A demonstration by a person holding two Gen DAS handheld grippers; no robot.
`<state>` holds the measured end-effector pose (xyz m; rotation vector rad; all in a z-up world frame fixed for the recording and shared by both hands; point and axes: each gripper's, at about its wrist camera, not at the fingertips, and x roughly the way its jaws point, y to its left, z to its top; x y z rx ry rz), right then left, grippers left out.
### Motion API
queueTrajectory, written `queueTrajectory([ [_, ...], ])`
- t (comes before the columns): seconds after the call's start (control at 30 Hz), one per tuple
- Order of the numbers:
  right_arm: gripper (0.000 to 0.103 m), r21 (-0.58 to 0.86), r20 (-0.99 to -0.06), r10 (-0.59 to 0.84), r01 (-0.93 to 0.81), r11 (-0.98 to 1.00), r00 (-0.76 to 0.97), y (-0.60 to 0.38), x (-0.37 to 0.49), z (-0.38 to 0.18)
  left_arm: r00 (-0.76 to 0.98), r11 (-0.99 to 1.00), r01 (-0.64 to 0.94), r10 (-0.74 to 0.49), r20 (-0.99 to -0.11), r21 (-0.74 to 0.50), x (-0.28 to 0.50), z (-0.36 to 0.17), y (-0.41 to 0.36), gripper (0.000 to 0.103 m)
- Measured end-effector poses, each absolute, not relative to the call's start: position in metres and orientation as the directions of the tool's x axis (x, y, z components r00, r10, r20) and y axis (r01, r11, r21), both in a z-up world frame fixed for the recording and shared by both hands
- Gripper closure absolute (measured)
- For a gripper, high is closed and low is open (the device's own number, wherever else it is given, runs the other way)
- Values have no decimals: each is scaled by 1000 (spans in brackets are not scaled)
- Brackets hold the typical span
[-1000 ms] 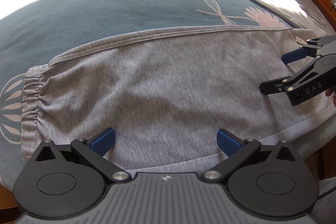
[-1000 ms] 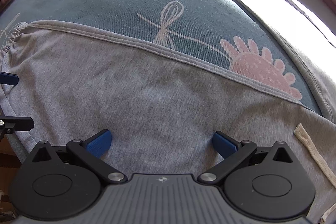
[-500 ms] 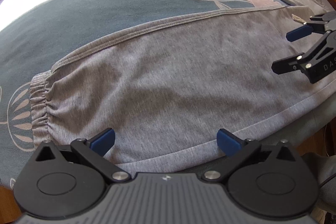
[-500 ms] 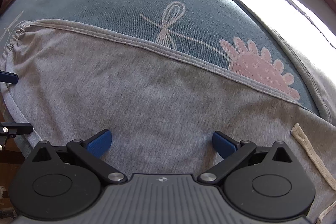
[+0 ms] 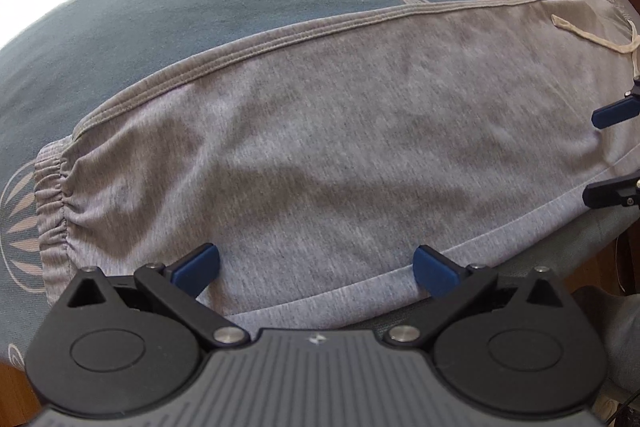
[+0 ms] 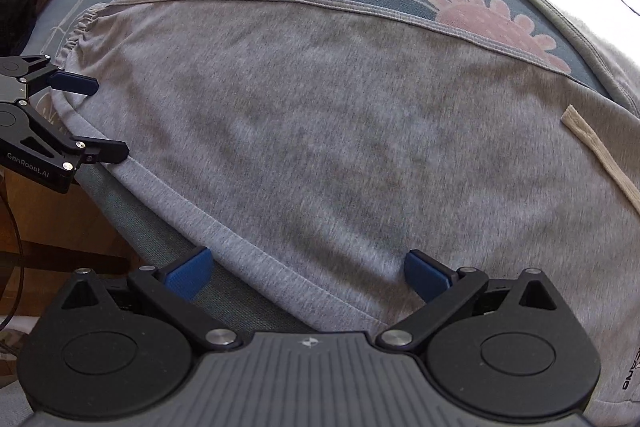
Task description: Fold clothes
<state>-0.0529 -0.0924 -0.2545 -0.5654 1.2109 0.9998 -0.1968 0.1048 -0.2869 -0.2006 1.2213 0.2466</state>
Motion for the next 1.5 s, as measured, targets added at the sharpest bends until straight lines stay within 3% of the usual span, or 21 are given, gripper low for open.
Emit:
queueTrajectory([
  [0.2, 0, 70, -944, 292, -772, 632, 154, -109, -19, -256, 308, 948, -317, 87, -947, -16, -195, -287, 106, 1],
  [0.3, 0, 82, -966, 232, -725, 684, 110, -127, -13, -269, 308, 942, -335, 98, -946, -11, -194, -287, 106, 1],
  [0.43, 0, 143, -965, 257, -712, 687, 54, -136, -12, -264, 303, 940, -342, 102, -947, -8, -191, -288, 106, 1],
  [0.7, 0, 87, -942, 263, -609, 788, 206, -149, 47, -259, 276, 929, -370, 112, -954, 2, -183, -289, 106, 0],
  [0.9, 0, 187, -946, 306, -589, 786, 107, -164, 45, -257, 224, 926, -378, 101, -969, 9, -171, -287, 108, 1],
  [1.1, 0, 163, -928, 326, -587, 793, 182, -185, 52, -237, 324, 943, -332, 86, -942, -28, -123, -245, 98, 1],
  [1.3, 0, 127, -892, 361, -618, 776, 270, -209, 68, -221, 489, 927, -212, -174, -855, -311, -17, -212, 71, 1],
  [1.5, 0, 107, -845, 431, -690, 716, 317, -235, 90, -209, 519, 758, -215, -446, -729, -616, 89, -228, 21, 1],
])
